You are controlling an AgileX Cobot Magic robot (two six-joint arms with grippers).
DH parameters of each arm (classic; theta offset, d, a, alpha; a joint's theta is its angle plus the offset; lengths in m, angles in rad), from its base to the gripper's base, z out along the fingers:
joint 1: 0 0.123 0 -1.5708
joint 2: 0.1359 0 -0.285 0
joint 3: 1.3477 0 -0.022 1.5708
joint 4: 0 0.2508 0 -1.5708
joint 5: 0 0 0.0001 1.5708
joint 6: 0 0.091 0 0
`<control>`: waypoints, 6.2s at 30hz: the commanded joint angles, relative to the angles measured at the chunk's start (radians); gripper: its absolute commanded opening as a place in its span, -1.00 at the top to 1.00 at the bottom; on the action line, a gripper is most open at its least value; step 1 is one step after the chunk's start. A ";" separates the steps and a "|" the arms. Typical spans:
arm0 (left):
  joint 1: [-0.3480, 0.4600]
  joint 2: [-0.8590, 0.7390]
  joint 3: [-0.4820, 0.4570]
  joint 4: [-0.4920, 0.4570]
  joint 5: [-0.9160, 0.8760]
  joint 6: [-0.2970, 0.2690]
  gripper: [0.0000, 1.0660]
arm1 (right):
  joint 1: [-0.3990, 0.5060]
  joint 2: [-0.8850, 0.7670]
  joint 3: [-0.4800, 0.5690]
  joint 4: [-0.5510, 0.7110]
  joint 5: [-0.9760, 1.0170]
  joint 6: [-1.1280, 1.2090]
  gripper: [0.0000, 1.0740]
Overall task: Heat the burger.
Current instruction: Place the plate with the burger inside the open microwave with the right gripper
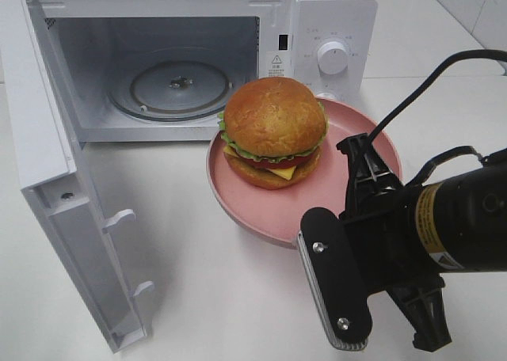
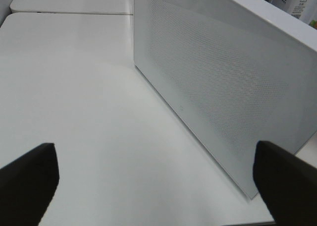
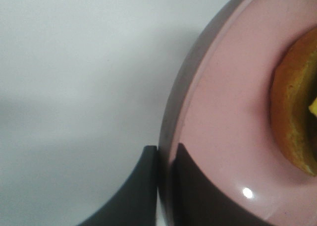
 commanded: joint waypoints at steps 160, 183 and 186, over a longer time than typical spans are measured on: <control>-0.004 -0.017 0.002 0.000 -0.009 -0.002 -0.88 | -0.177 0.782 -1.006 0.576 0.033 -0.579 1.00; -0.004 -0.017 0.002 0.000 -0.009 -0.002 -0.88 | -0.217 0.929 -1.223 0.546 0.096 -0.534 1.00; -0.004 -0.017 0.002 0.000 -0.009 -0.002 -0.88 | -0.226 0.955 -1.261 0.538 0.099 -0.531 1.00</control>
